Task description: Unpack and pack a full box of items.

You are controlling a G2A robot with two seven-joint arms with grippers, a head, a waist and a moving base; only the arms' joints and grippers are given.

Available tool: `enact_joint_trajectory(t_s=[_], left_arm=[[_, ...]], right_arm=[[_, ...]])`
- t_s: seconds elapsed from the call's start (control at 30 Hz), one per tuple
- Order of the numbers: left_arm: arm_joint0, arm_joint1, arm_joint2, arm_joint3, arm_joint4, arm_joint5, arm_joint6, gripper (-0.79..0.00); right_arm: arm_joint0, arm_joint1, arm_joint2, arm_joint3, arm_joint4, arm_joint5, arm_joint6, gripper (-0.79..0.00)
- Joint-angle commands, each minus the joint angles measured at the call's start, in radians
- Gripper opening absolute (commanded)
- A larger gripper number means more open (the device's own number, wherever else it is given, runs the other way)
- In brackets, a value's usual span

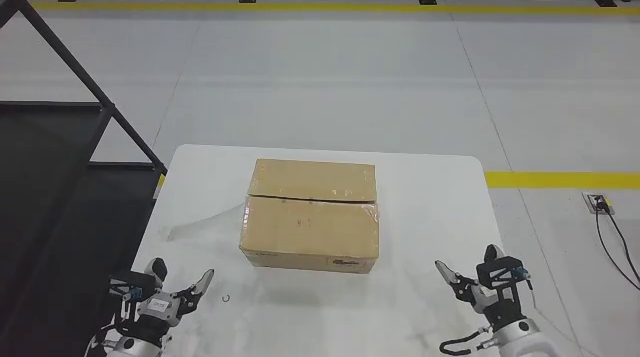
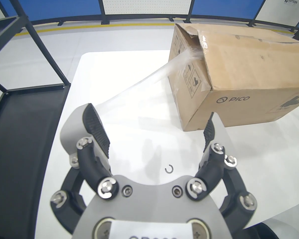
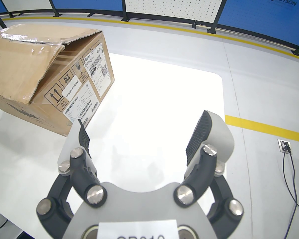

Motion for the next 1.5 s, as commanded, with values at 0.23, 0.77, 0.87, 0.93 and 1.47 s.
enact_joint_trajectory(t_s=[0.23,0.77,0.87,0.93,1.47], left_arm=[[-0.084,-0.003,0.002,0.006,-0.139,-0.031,-0.069,0.0],[-0.203,0.006,-0.042,0.082,-0.451,-0.199,-0.255,0.0],[-0.203,0.006,-0.042,0.082,-0.451,-0.199,-0.255,0.0],[-0.203,0.006,-0.042,0.082,-0.451,-0.199,-0.255,0.0],[-0.381,0.004,0.046,0.18,-0.572,-0.216,-0.356,0.0]], right_arm=[[0.102,-0.011,-0.025,0.039,0.225,-0.057,0.064,0.0],[0.255,-0.007,-0.016,0.114,0.694,-0.273,0.29,0.0],[0.255,-0.007,-0.016,0.114,0.694,-0.273,0.29,0.0],[0.255,-0.007,-0.016,0.114,0.694,-0.273,0.29,0.0],[0.449,-0.015,-0.126,0.299,0.899,-0.408,0.371,0.0]])
